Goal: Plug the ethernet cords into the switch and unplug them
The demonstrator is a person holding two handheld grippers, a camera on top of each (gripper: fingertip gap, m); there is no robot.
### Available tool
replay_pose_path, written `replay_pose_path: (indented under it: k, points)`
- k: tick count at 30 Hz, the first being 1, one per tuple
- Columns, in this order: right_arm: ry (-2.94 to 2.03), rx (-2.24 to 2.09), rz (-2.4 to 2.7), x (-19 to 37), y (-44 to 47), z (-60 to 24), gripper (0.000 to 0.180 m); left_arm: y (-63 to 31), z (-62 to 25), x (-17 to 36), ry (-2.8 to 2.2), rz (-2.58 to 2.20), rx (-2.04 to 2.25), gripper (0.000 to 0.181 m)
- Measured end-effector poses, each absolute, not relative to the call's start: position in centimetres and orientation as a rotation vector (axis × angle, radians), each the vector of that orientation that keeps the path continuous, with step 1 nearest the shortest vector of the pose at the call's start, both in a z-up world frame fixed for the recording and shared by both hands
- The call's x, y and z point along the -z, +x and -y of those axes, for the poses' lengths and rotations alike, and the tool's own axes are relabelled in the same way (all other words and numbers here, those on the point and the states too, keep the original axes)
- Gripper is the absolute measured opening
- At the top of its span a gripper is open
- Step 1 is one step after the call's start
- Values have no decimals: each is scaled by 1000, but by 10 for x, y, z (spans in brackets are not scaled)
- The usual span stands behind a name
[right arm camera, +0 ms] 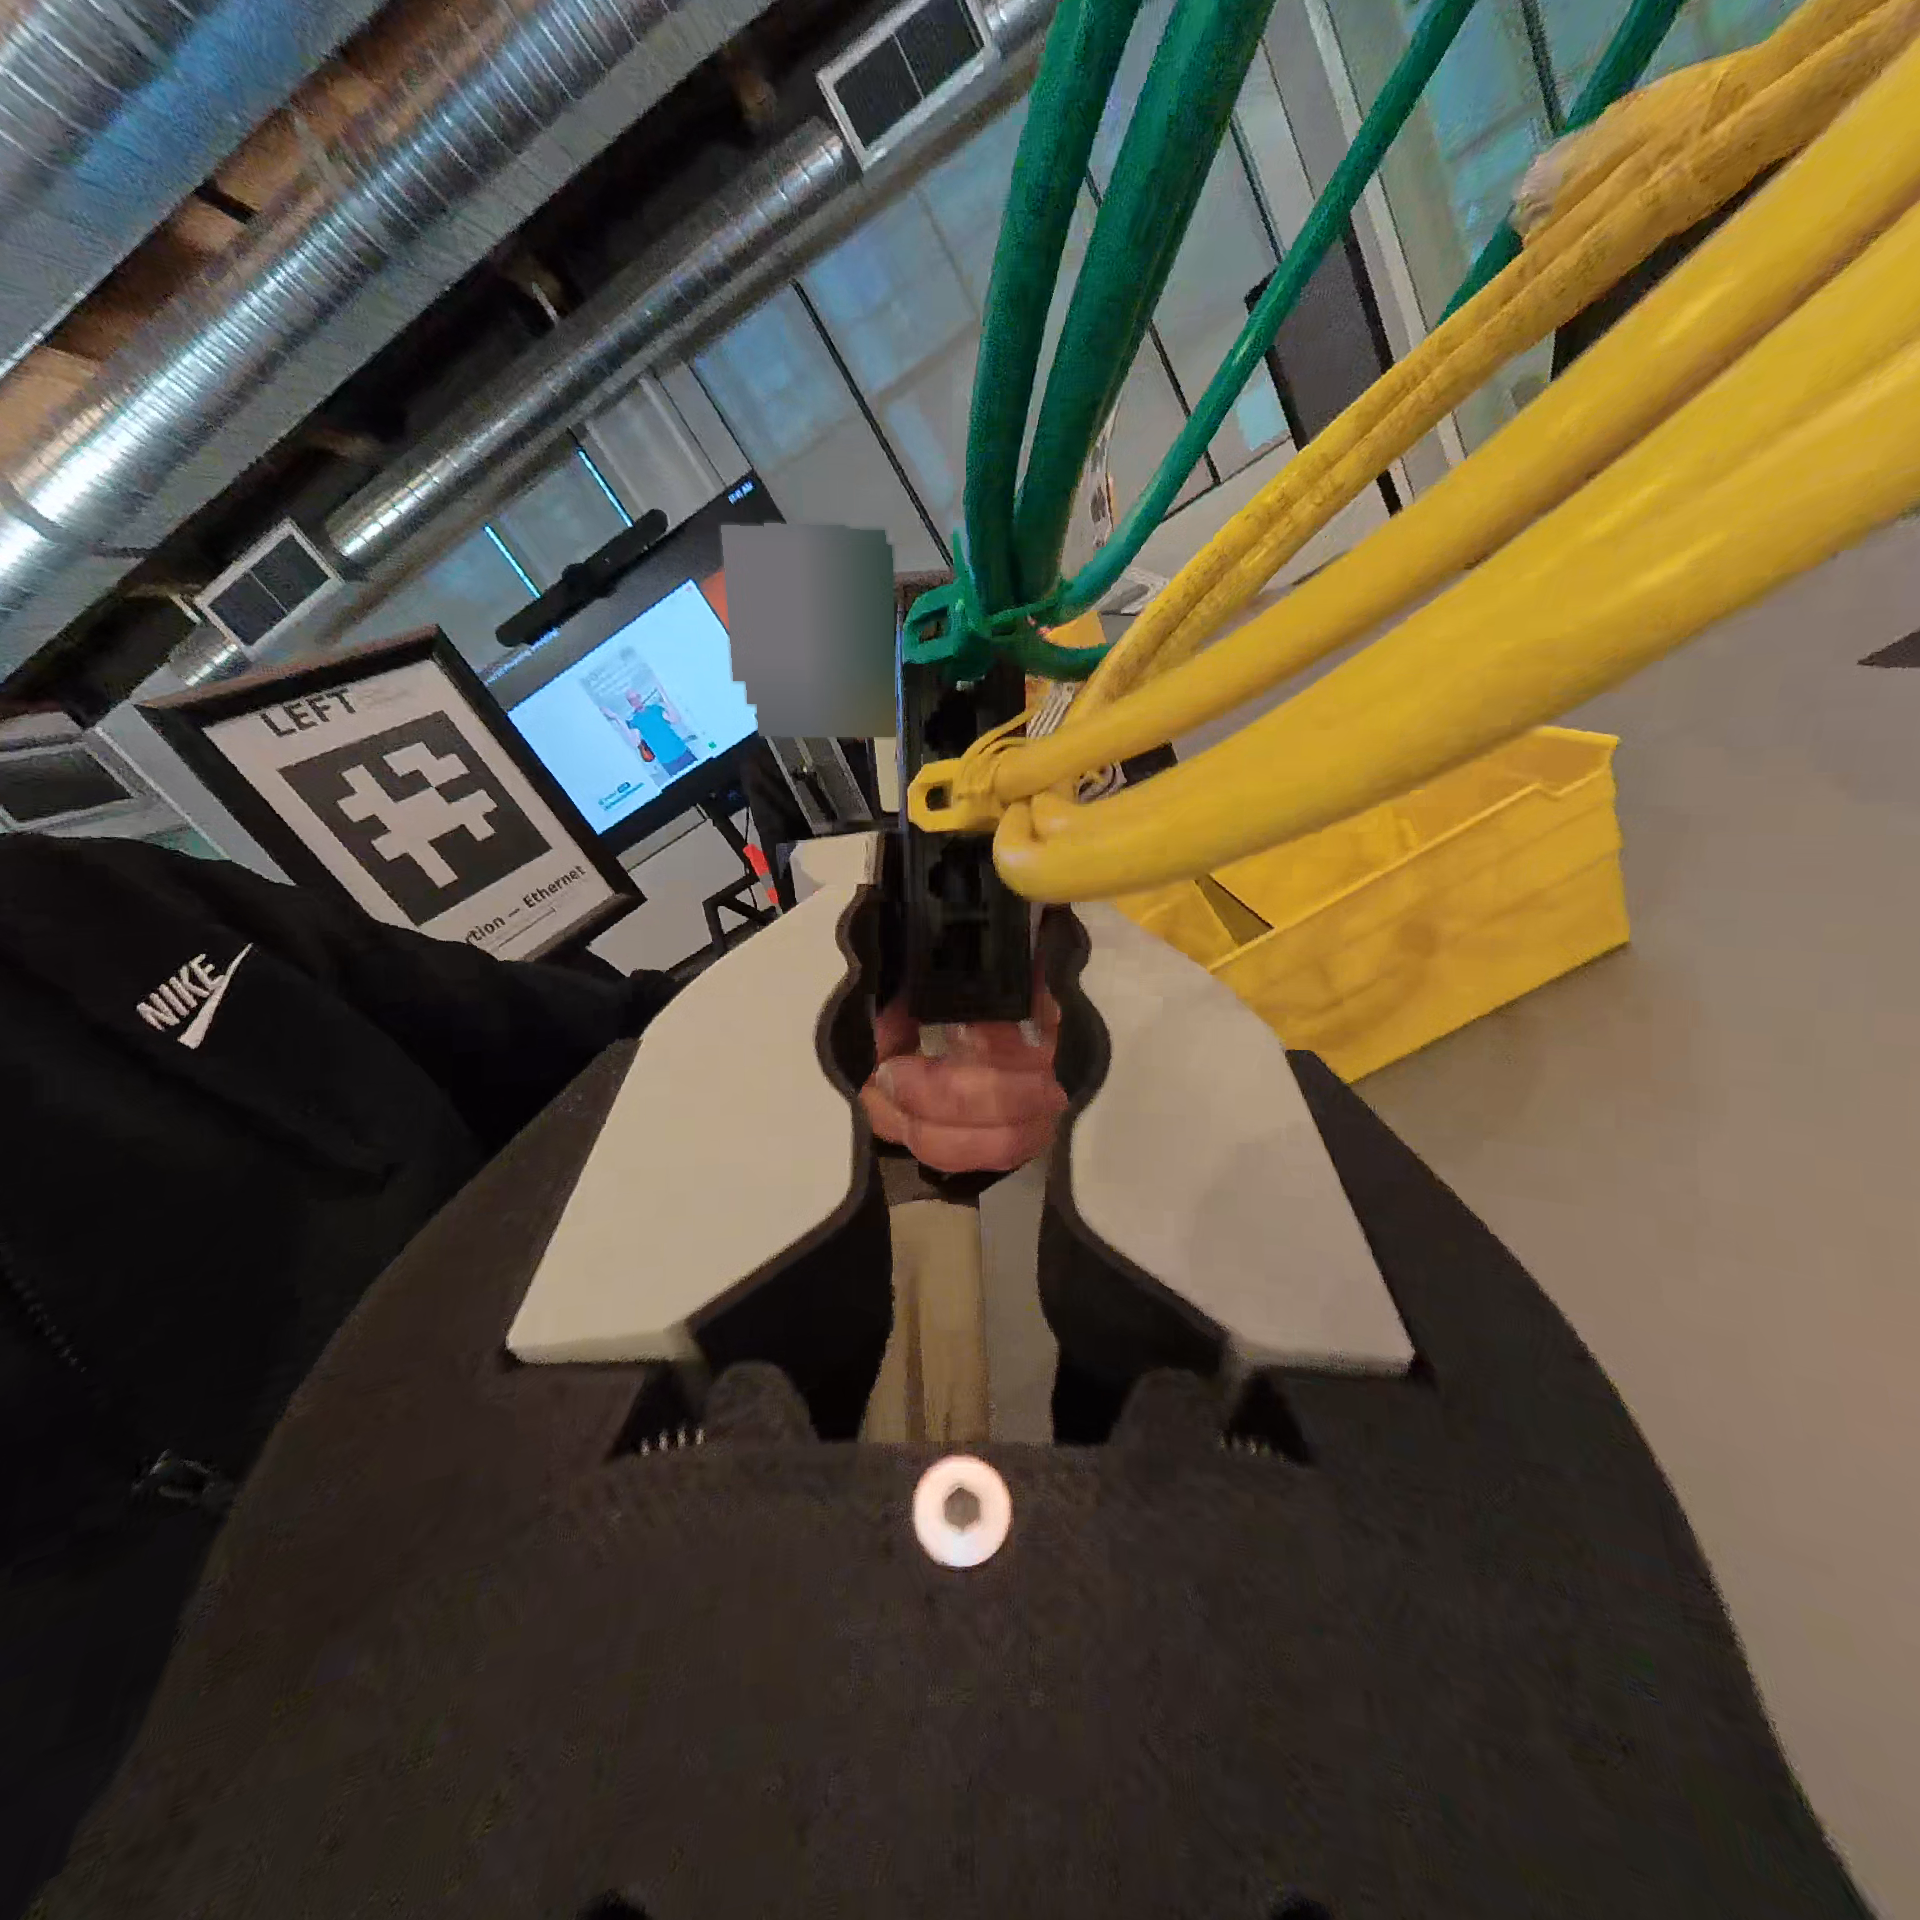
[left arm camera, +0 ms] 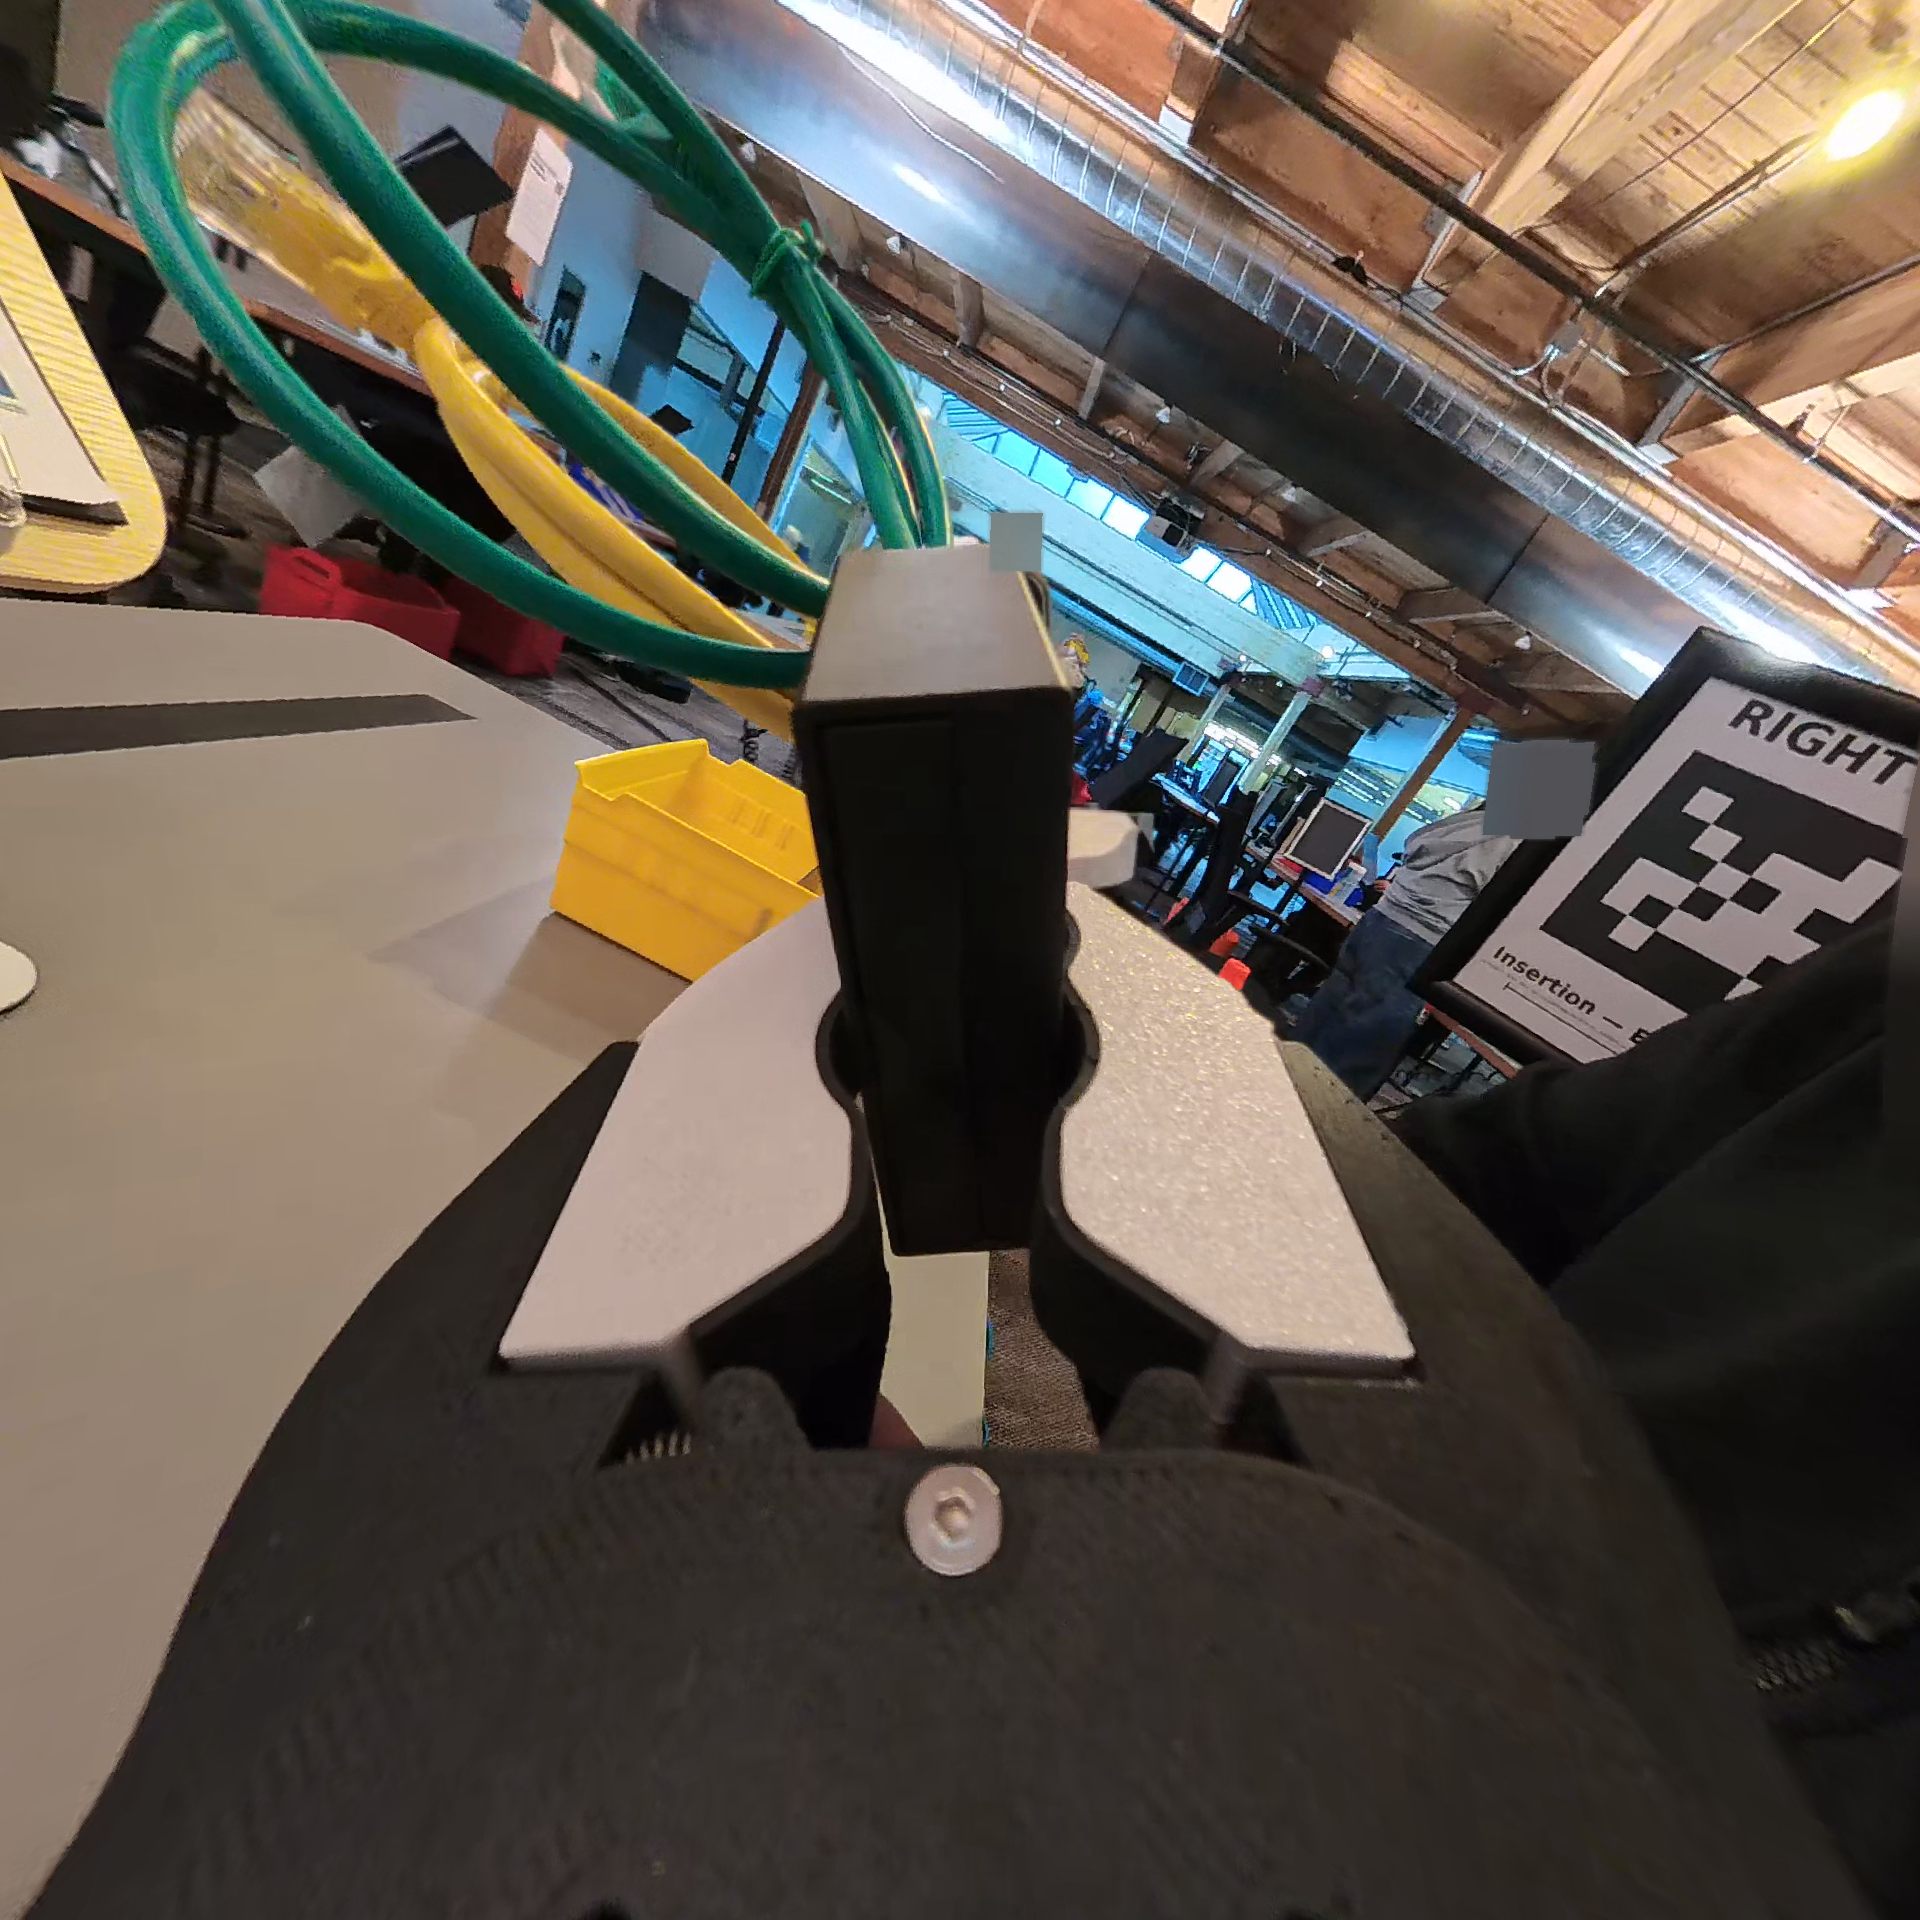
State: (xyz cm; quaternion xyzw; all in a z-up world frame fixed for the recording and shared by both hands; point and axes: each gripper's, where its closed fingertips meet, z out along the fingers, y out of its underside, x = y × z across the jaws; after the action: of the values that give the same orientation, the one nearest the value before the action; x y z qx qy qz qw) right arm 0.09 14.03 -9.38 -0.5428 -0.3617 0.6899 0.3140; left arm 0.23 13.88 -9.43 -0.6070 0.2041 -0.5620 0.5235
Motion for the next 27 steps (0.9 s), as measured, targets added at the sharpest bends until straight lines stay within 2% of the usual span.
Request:
replay_pose_path:
  k: [5,8,9,12,22,27]
  points:
    - [-1368,-1827,932,87,-8,-145,21,6,-139,96,-1463,-464,1369,30]
    - [-1371,-1871,894,87,-8,-146,32,6,-143,102,-1495,-460,1337,30]
    - [-1369,-1869,883,88,-8,-148,23,7,-142,102,-1490,-464,1336,30]
    - [-1330,-1895,878,88,-7,-146,14,10,-141,106,-1509,-461,1358,30]
    - [-1334,-1884,940,87,-4,-141,12,3,-144,93,-1440,-453,1290,36]
    - [-1336,-1892,925,89,-5,-140,13,1,-147,96,-1493,-448,1256,33]
